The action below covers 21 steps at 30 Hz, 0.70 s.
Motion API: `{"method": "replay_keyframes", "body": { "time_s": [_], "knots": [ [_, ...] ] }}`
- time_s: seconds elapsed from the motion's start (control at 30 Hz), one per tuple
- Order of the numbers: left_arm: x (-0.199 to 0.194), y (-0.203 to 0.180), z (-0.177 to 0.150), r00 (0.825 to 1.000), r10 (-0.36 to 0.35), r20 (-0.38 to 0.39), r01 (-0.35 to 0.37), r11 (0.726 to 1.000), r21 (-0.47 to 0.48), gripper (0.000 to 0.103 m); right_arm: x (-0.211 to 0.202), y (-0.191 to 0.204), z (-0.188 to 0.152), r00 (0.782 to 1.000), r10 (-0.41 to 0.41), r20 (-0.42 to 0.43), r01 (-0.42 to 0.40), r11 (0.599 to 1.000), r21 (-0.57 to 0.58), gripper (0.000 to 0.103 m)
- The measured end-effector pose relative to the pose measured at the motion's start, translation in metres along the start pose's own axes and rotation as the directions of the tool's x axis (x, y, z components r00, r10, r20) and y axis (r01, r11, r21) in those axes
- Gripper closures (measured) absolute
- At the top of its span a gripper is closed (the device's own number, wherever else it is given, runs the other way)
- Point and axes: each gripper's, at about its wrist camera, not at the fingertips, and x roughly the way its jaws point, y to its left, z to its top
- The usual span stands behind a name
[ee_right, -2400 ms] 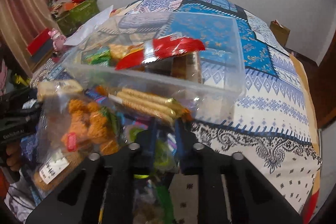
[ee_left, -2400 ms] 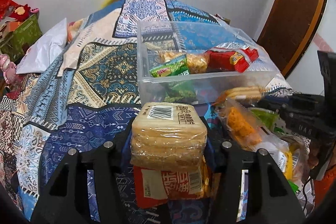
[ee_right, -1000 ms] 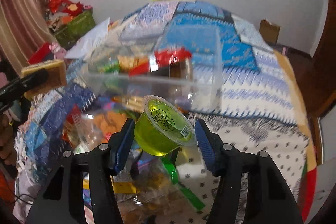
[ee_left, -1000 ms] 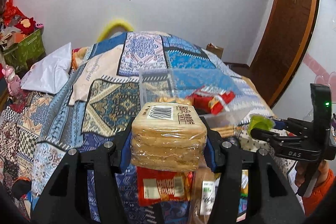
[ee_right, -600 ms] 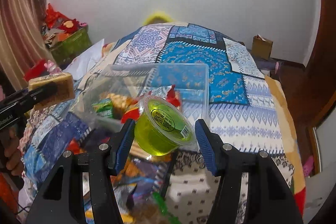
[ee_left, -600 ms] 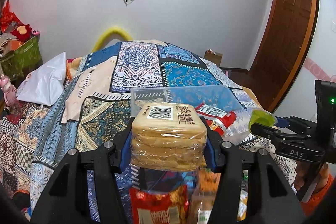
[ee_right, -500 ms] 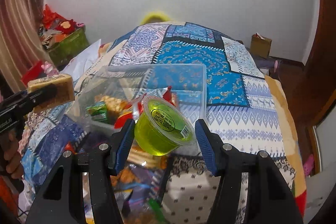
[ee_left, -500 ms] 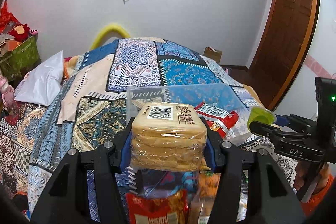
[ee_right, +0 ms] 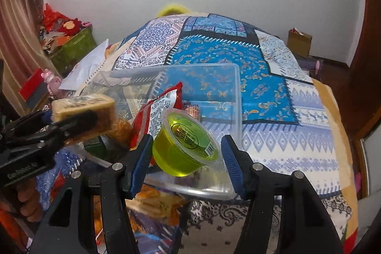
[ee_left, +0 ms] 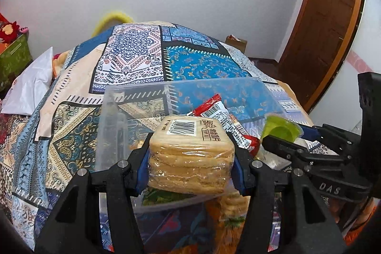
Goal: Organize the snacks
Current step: 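Place the cracker pack and jelly cup into the clear box, open both tools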
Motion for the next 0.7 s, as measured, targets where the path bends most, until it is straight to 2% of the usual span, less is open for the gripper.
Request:
{"method": "replay_keyframes", "body": {
  "time_s": [0.17, 0.27, 0.4, 0.57, 0.7],
  "knots": [
    [0.008, 0.001, 0.003, 1.000, 0.008, -0.001, -0.008, 1.000, 0.005, 0.047, 0.008, 0.005, 0.003, 1.000, 0.005, -0.013, -0.005, 1.000, -0.026, 0.048],
    [0.016, 0.003, 0.002, 0.999, 0.038, -0.031, -0.038, 0.999, 0.004, 0.046, 0.013, 0.008, 0.002, 1.000, -0.004, -0.027, 0.003, 0.999, -0.038, 0.047],
    [0.019, 0.008, -0.002, 0.998, 0.034, -0.061, -0.035, 0.999, -0.007, 0.042, 0.010, 0.009, 0.002, 0.999, -0.005, -0.033, 0.003, 0.999, -0.044, 0.046],
    [0.003, 0.011, 0.000, 0.998, 0.030, -0.047, -0.031, 0.999, -0.025, 0.042, -0.004, 0.009, 0.004, 1.000, -0.029, -0.007, 0.028, 0.998, -0.053, 0.039],
    [-0.021, 0.010, 0.002, 0.999, 0.030, -0.018, -0.031, 0.999, -0.026, 0.041, -0.021, 0.009, 0.006, 1.000, -0.027, 0.015, 0.028, 0.999, -0.045, 0.038]
  ]
}}
